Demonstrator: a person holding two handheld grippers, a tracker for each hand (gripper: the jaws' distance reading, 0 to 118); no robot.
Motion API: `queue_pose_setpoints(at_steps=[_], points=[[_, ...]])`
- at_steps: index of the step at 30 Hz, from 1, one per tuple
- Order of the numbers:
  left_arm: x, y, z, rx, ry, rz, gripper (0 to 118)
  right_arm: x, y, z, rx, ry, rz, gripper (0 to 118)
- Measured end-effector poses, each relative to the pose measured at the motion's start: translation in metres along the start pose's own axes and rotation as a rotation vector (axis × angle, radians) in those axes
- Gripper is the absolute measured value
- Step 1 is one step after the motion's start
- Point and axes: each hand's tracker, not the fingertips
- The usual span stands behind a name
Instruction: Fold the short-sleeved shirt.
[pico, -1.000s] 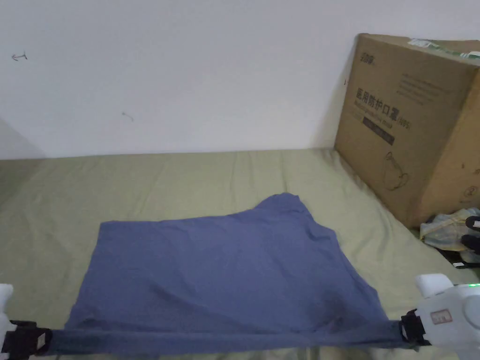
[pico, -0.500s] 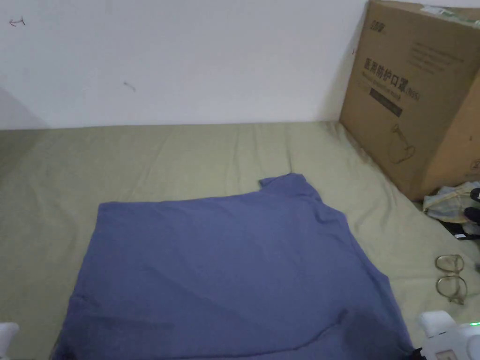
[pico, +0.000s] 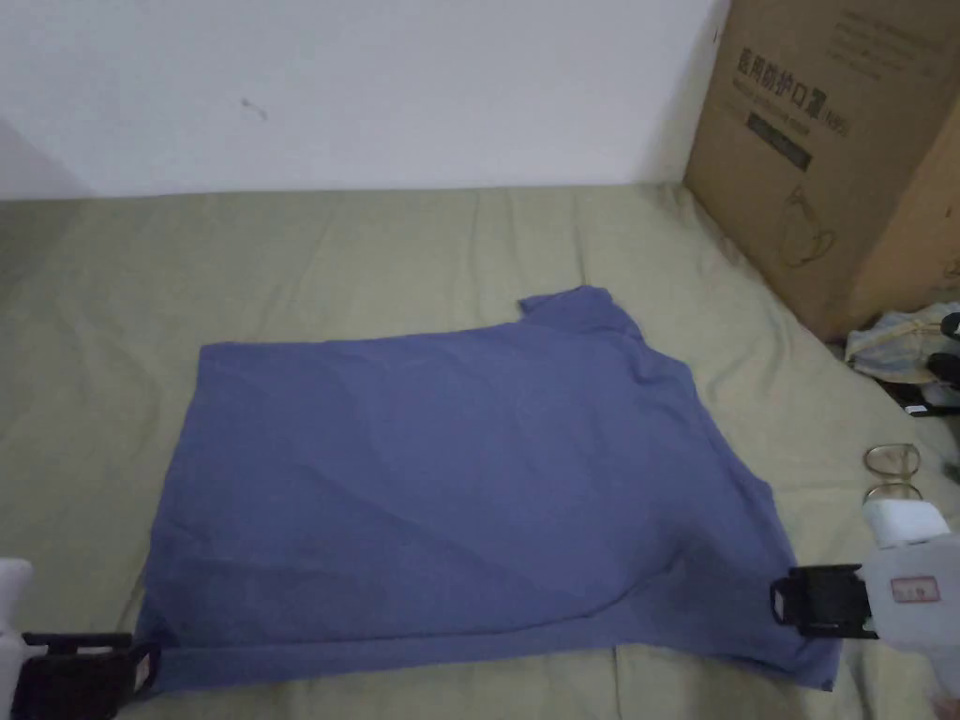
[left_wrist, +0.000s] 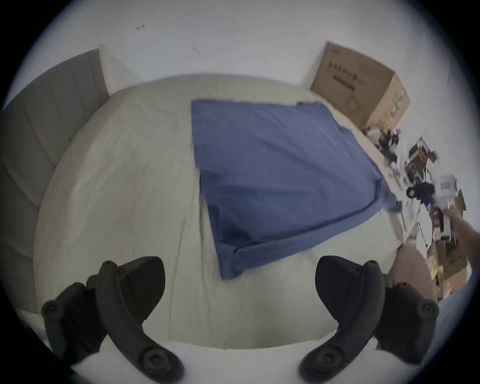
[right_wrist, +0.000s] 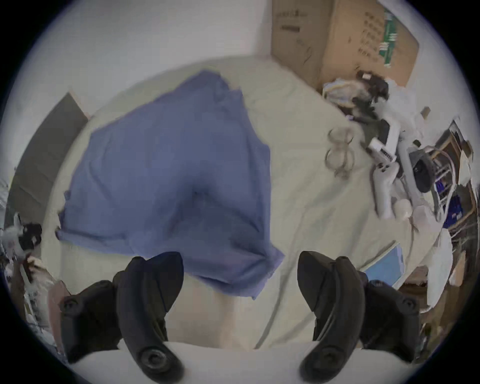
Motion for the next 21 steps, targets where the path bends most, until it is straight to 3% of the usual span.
queue_pose_setpoints(at_steps=[4,6,7,8,9,12,13,19,20,21], points=[[0.018,0.002,0.024,0.063,0.138,0.035,116,-0.031,-0.003,0.032,0.139,-0.022,-0.007,97],[0.026,0.002,0.026,0.057,0.16,0.043,112,-0.05,-0.008,0.037,0.125,0.012,-0.004,97],[0.03,0.003,0.029,0.042,0.156,0.046,101,-0.059,-0.01,0.038,0.124,0.011,-0.005,95],[0.032,0.003,0.032,0.035,0.142,0.045,67,-0.067,-0.013,0.039,0.13,0.041,-0.009,85],[0.034,0.002,0.032,0.041,0.14,0.049,31,-0.074,-0.015,0.04,0.135,0.104,-0.012,62],[0.035,0.0,0.03,0.051,0.15,0.112,0,-0.09,-0.017,0.041,0.152,0.127,-0.028,28],[0.033,0.002,0.027,0.06,0.145,0.127,0,-0.095,-0.017,0.04,0.154,0.124,-0.018,1],[0.015,0.009,-0.017,-0.062,0.194,0.109,0,-0.102,-0.012,0.027,0.13,0.149,-0.001,1],[0.013,0.011,-0.026,-0.082,0.199,0.113,8,-0.102,-0.013,0.025,0.118,0.157,-0.011,1],[0.005,0.005,-0.034,-0.076,0.183,0.116,31,-0.101,-0.013,0.023,0.109,0.158,-0.019,1]])
